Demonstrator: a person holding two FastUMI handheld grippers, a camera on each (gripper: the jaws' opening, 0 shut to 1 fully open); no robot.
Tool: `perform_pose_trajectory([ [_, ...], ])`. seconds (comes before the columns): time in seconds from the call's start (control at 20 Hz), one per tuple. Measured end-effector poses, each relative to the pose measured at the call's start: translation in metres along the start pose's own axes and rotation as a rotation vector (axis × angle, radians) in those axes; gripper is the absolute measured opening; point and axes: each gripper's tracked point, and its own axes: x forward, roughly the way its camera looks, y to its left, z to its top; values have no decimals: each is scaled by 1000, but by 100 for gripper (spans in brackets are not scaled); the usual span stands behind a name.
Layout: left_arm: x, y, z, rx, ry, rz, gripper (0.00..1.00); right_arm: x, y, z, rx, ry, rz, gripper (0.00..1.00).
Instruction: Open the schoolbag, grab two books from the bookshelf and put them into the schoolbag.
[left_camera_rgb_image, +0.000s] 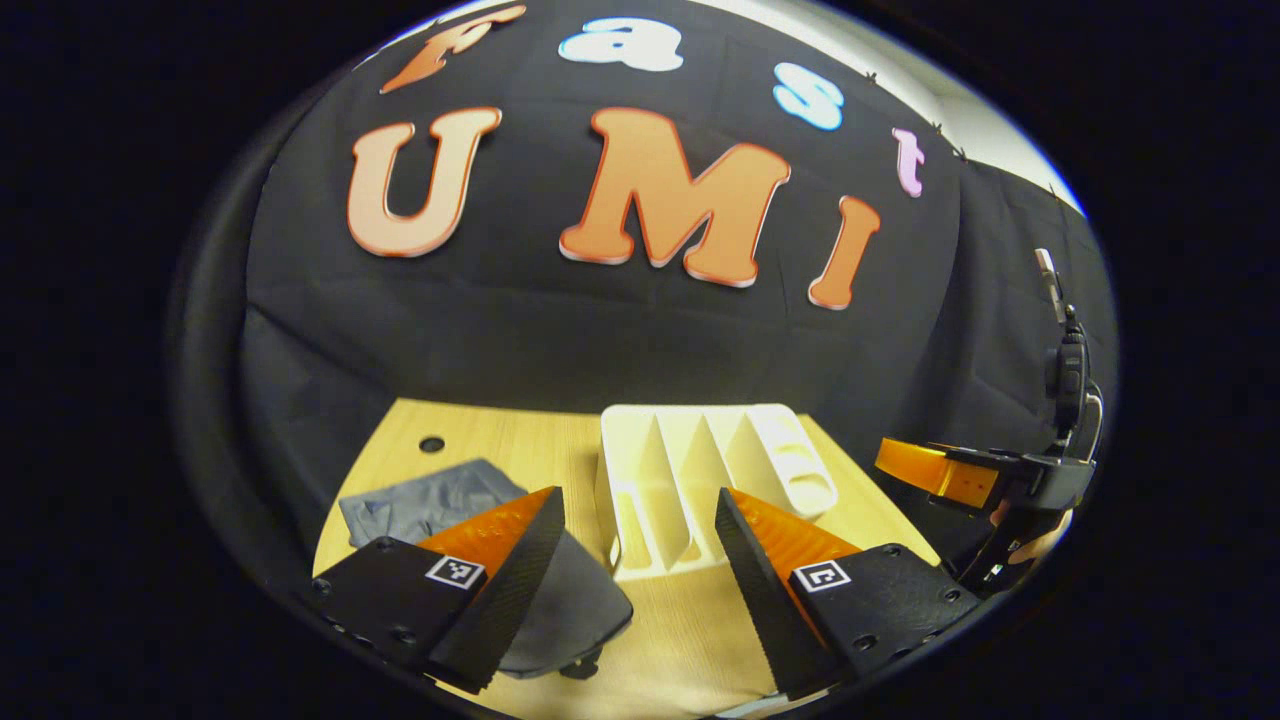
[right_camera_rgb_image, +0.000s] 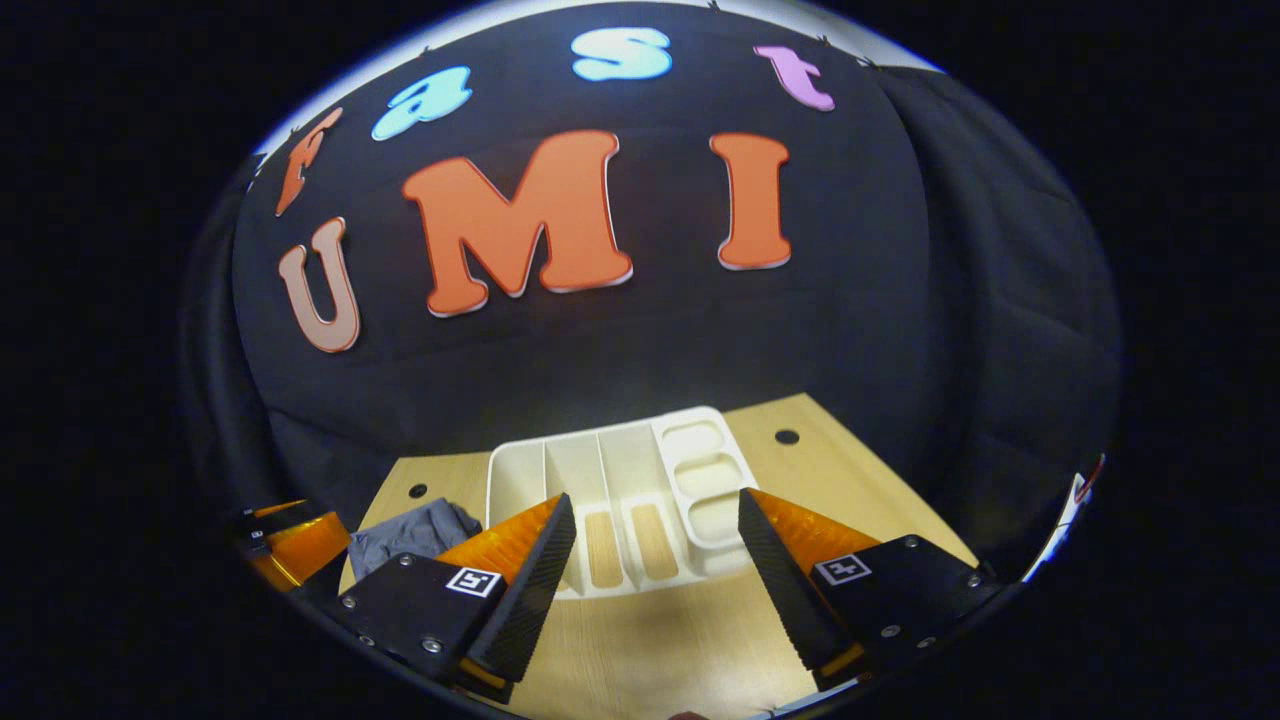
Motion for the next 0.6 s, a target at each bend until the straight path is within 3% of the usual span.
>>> perform_pose_trajectory([
  [0.1,-3,4,27,58,-108,59,97,-8,2,26,-21,-111,-2,97],
  [0.3,-19,-2,63,68,-264,69,97,-24,11,47,-37,-194,15,97],
  [0.45,-27,-3,70,92,-295,93,96,-28,13,52,-73,-241,1,97],
  [0.6,-27,-6,70,93,-293,89,97,-32,15,40,-57,-202,27,97],
])
